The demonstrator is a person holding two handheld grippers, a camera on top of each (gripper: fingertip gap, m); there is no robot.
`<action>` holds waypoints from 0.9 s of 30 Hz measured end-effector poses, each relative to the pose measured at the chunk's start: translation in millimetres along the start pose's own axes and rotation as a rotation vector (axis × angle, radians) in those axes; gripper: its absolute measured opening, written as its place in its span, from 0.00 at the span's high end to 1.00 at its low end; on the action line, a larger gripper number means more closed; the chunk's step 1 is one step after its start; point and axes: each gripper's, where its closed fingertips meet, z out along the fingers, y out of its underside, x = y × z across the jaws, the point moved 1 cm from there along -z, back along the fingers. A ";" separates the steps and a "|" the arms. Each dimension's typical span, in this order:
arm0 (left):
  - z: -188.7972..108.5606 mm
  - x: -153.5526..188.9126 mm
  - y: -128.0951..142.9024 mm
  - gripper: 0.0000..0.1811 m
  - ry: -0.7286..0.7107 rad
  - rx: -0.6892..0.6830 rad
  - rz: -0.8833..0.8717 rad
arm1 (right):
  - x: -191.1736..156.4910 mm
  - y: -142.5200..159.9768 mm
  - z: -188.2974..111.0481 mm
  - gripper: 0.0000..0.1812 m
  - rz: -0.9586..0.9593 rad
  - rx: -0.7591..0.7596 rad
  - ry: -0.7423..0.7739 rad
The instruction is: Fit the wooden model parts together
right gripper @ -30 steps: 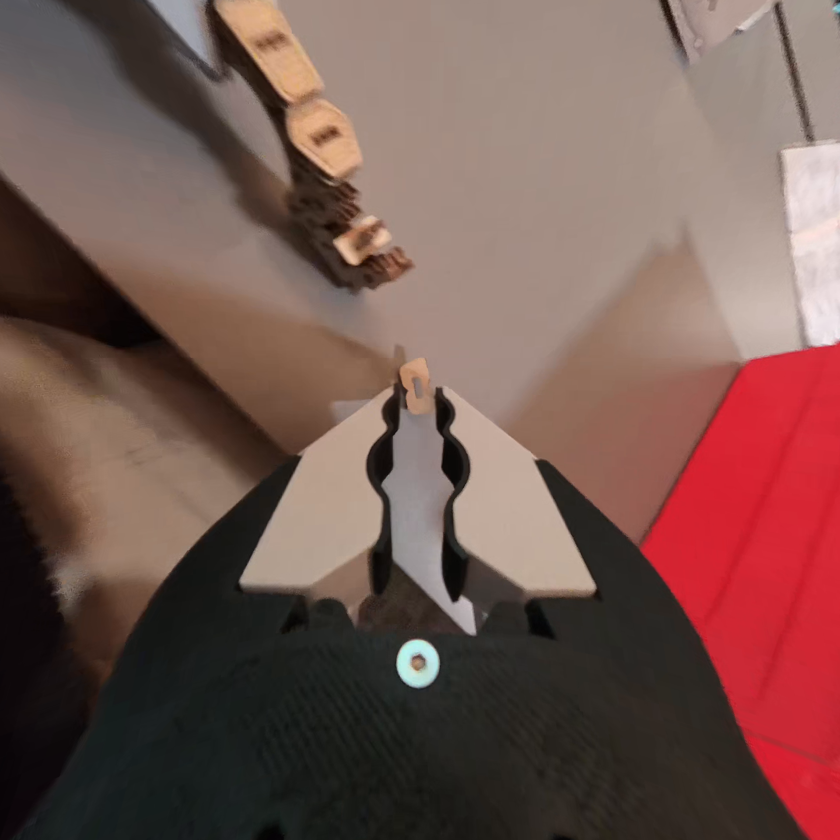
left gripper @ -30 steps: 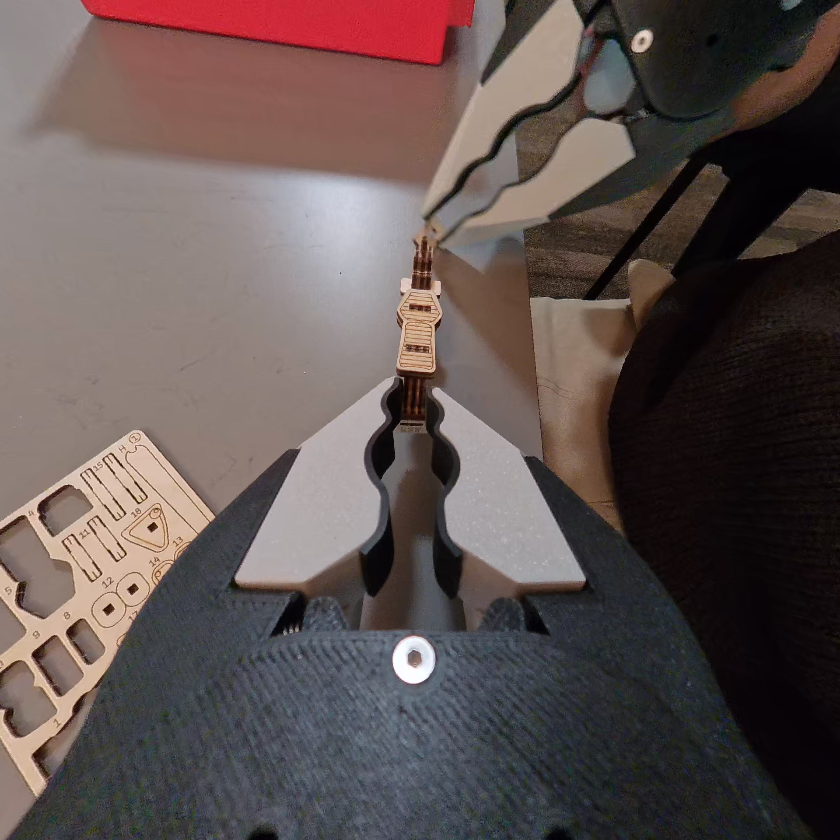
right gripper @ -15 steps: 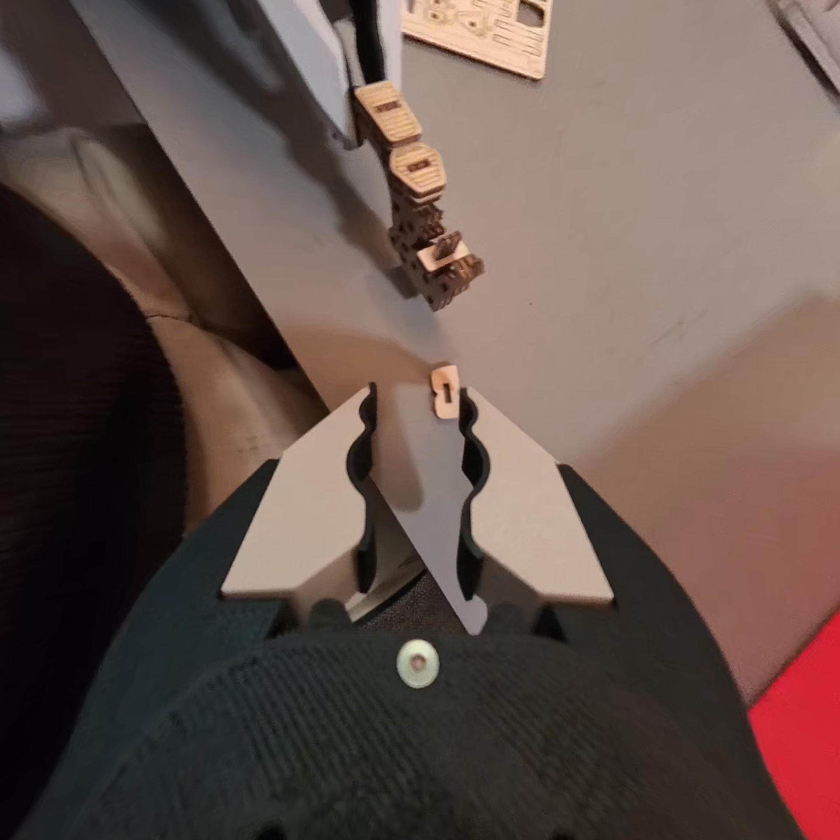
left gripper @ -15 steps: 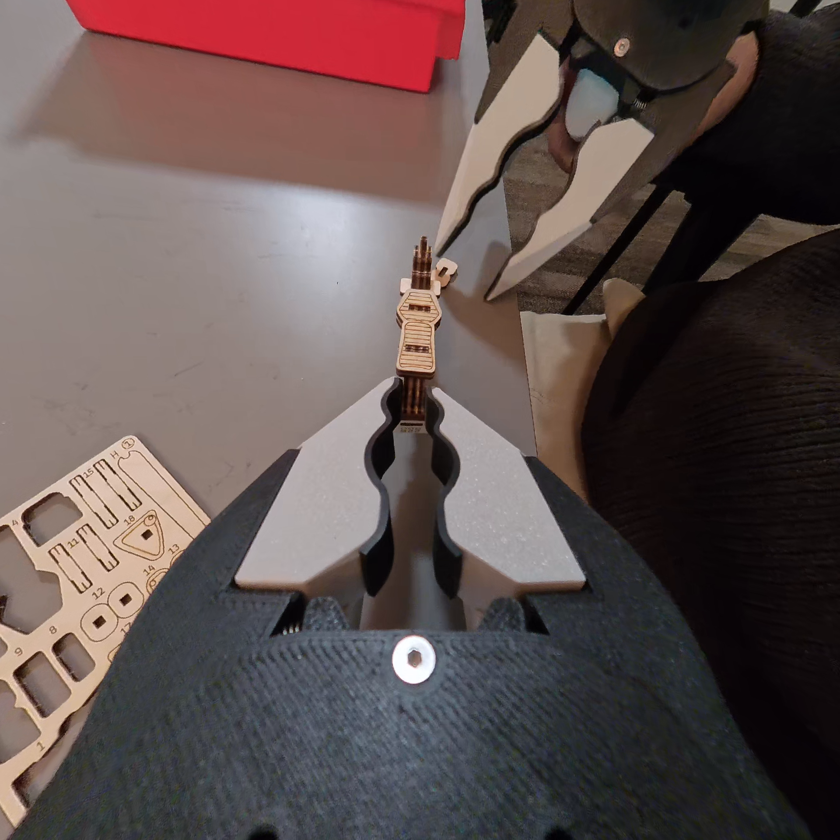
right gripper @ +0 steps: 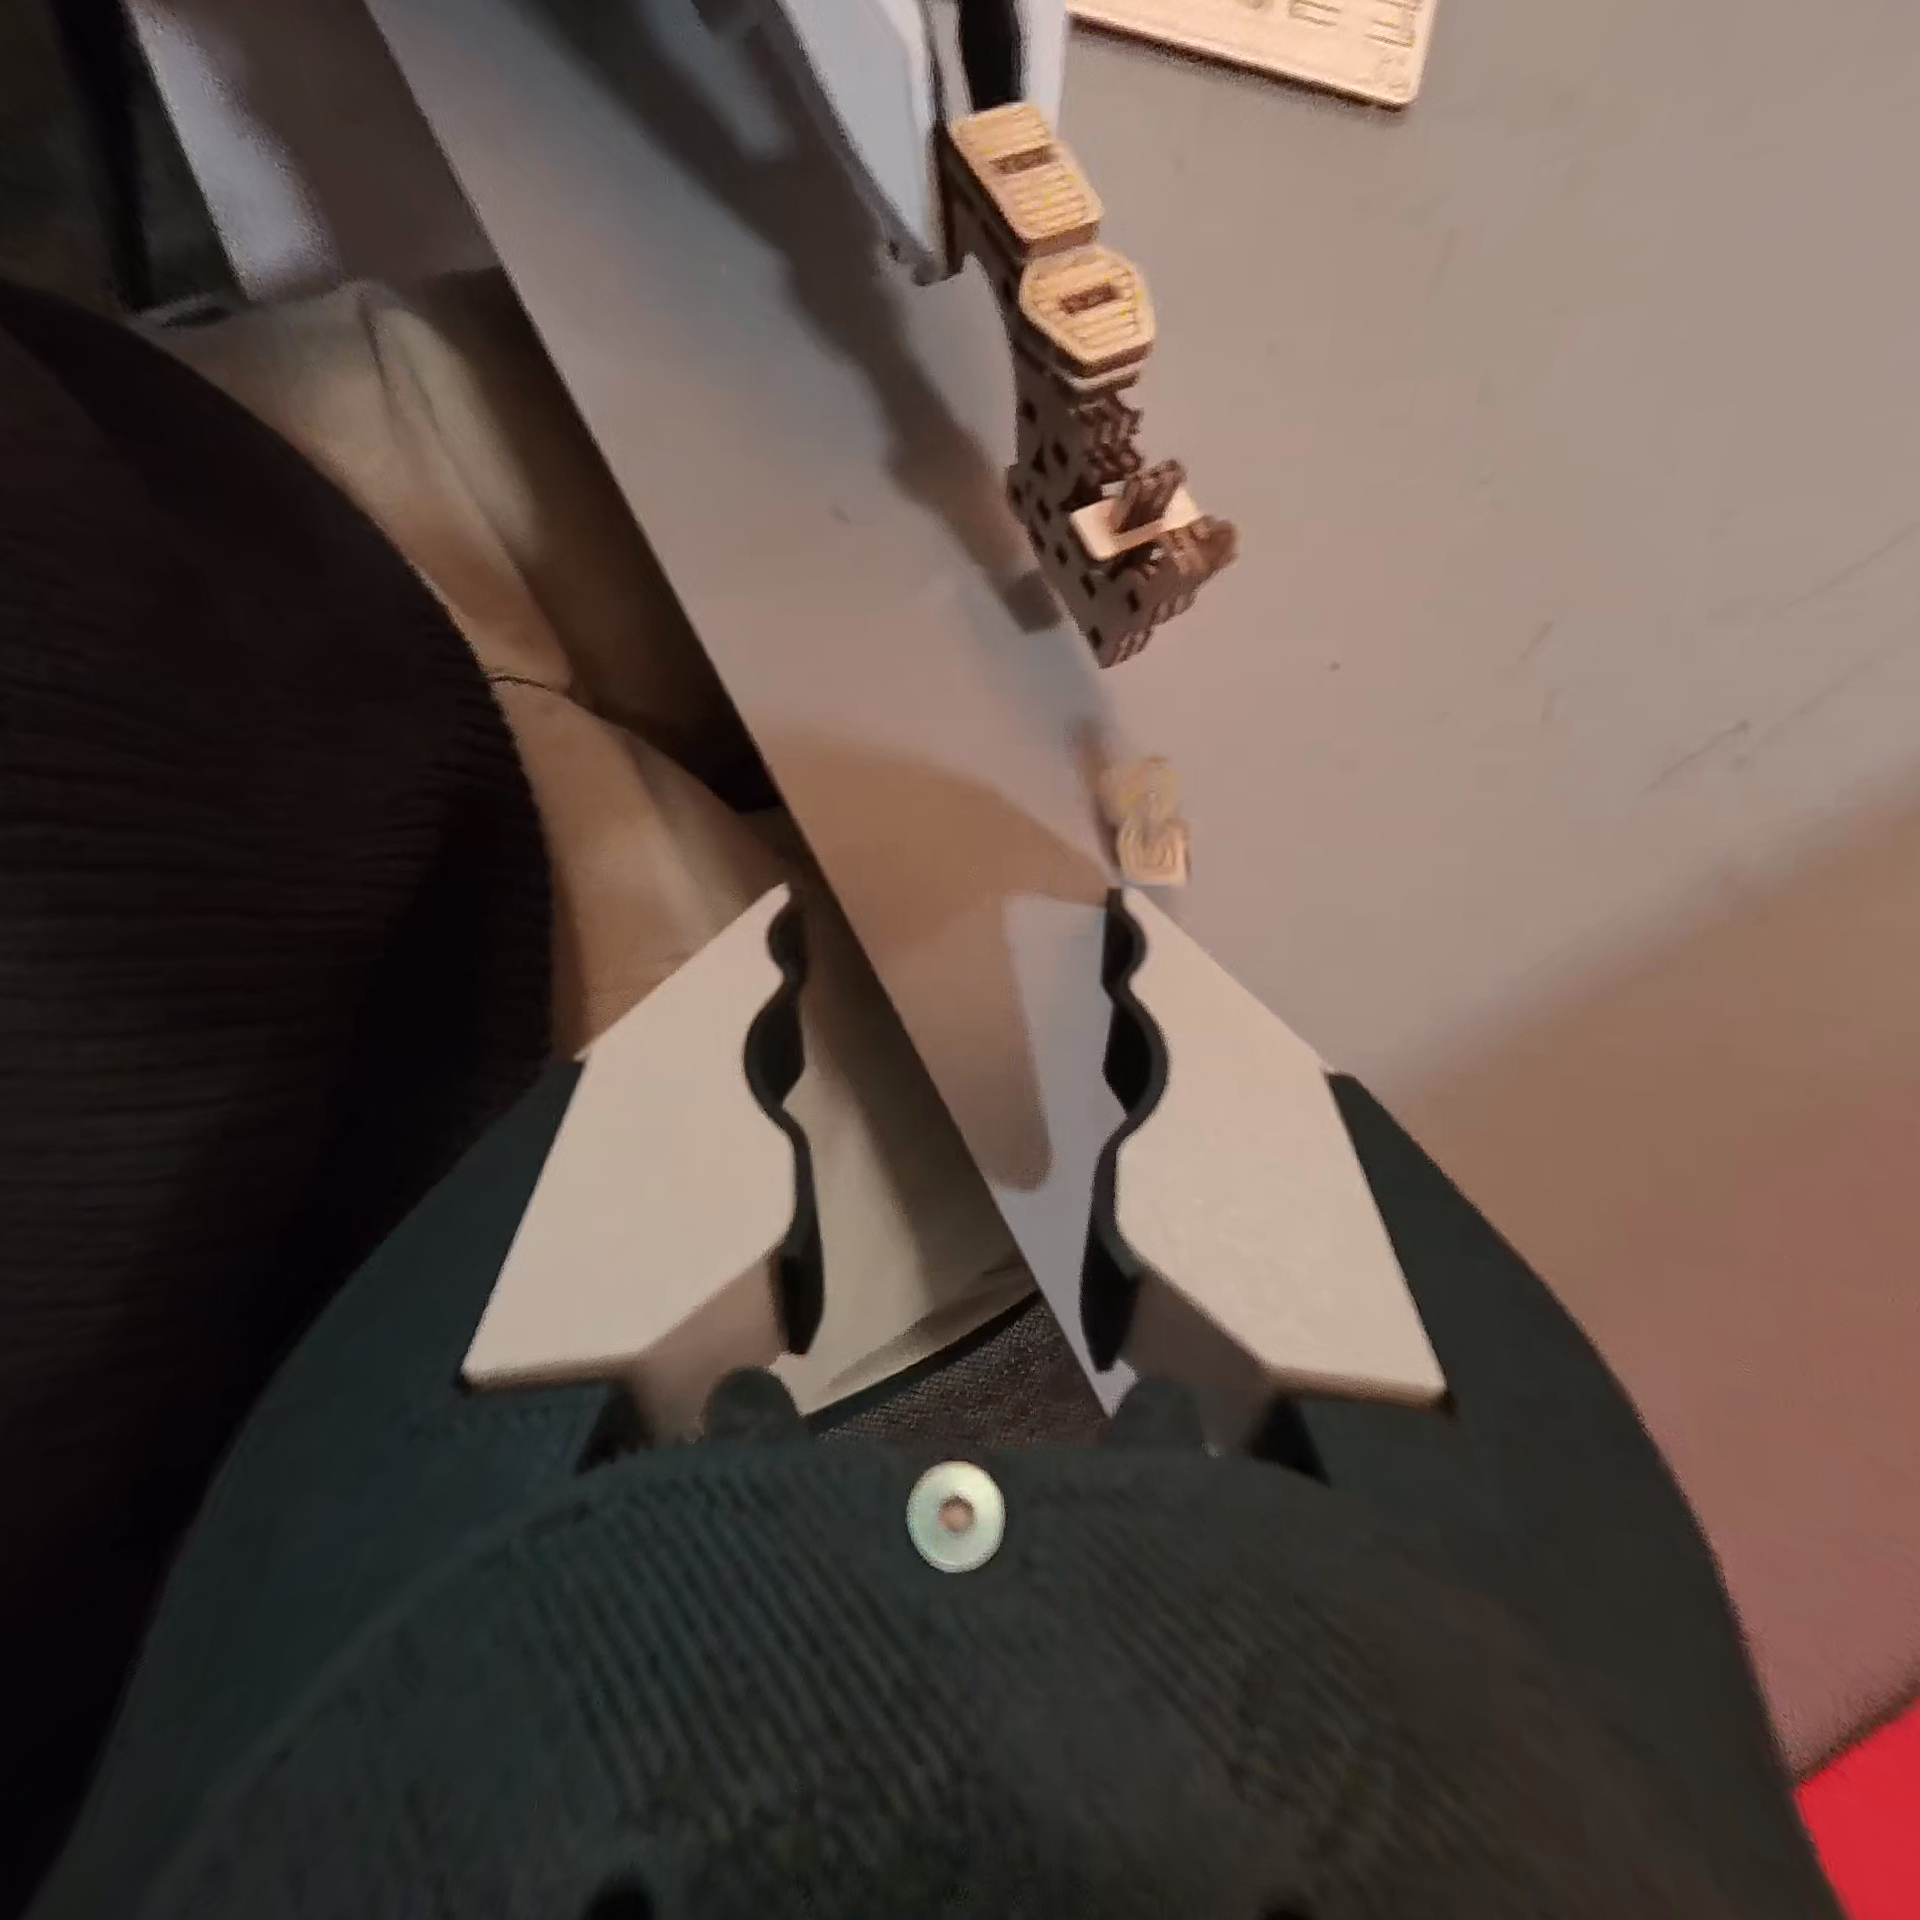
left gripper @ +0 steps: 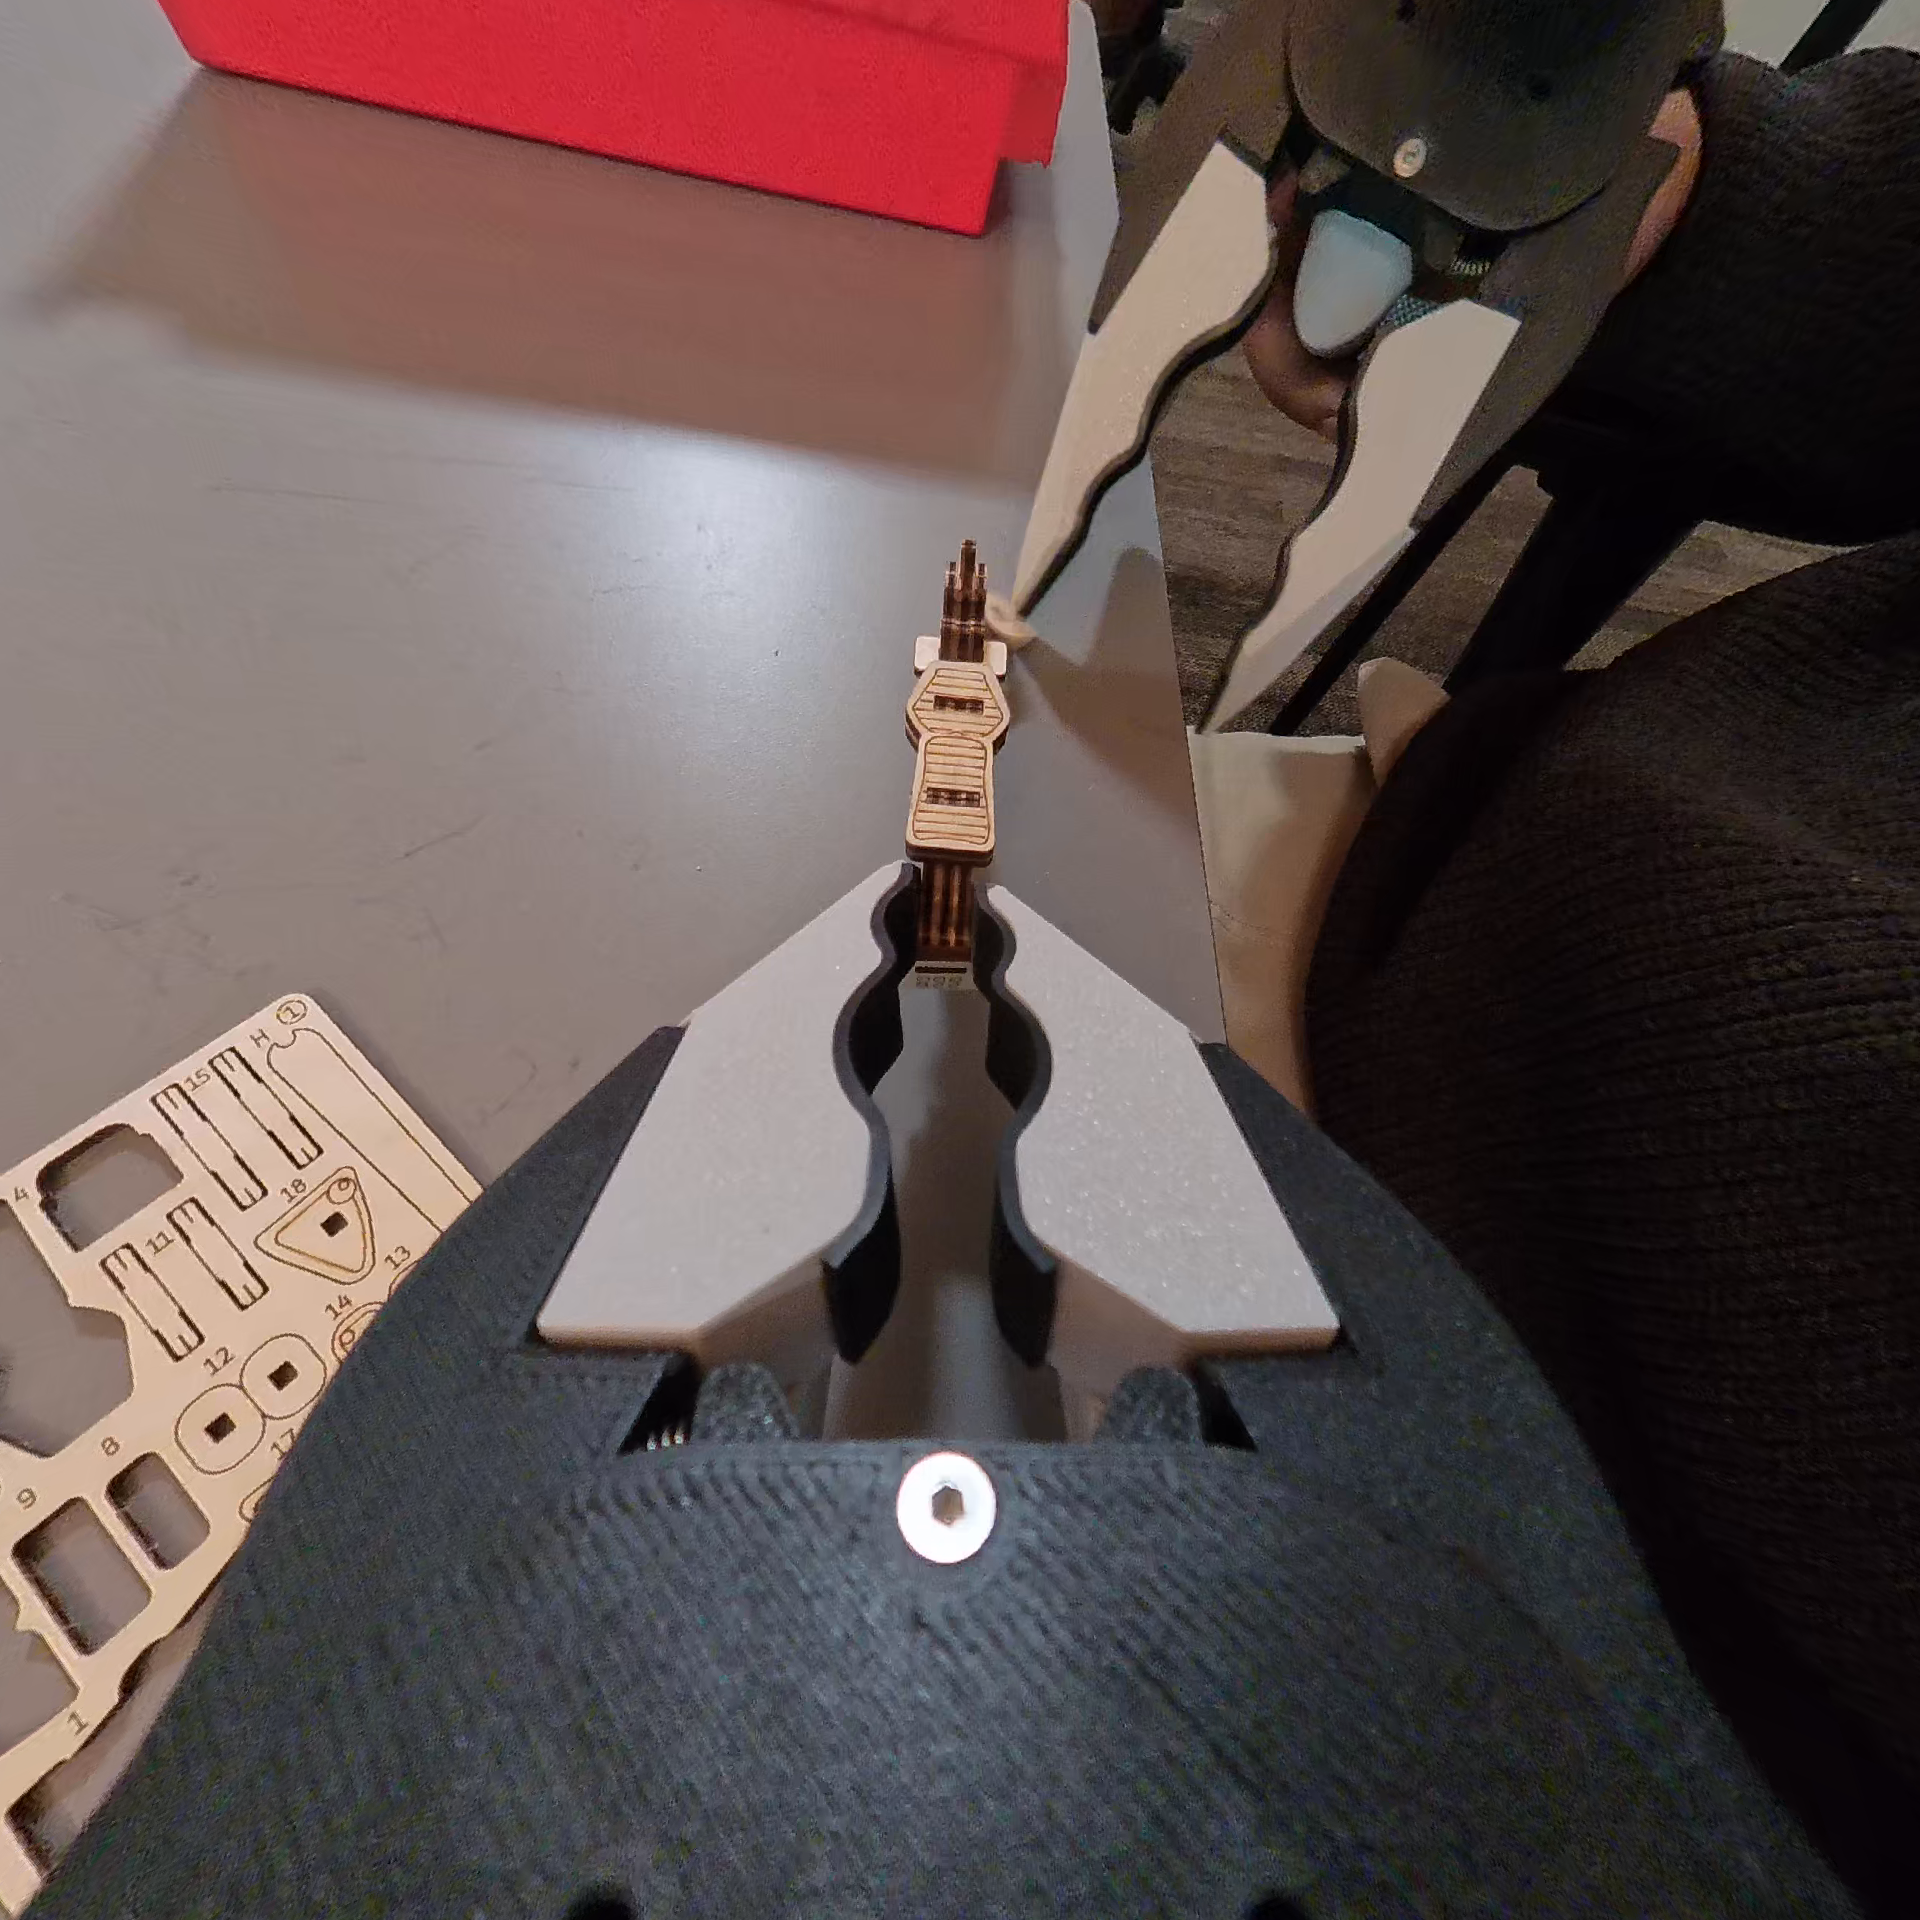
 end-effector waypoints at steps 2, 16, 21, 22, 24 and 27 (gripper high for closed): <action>-0.4 0.0 -0.3 0.96 -0.001 0.002 0.000 | -5.0 0.8 0.5 0.68 -0.024 -0.010 -0.010; -15.8 -22.9 -10.9 0.96 -0.099 0.092 -0.082 | 21.0 -35.6 5.7 0.66 0.068 0.136 0.130; -18.3 -26.3 -10.1 0.96 -0.104 0.106 -0.105 | 36.7 -30.5 9.4 0.76 0.210 0.142 0.089; -18.1 -26.3 -9.5 0.96 -0.104 0.104 -0.105 | 37.7 -28.1 11.2 0.74 0.239 0.141 0.072; -17.2 -26.2 -8.8 0.96 -0.102 0.100 -0.106 | 34.4 -25.6 15.4 0.72 0.287 0.142 0.017; -16.1 -26.2 -8.5 0.96 -0.100 0.098 -0.108 | 26.8 -27.9 17.4 0.72 0.298 0.150 -0.032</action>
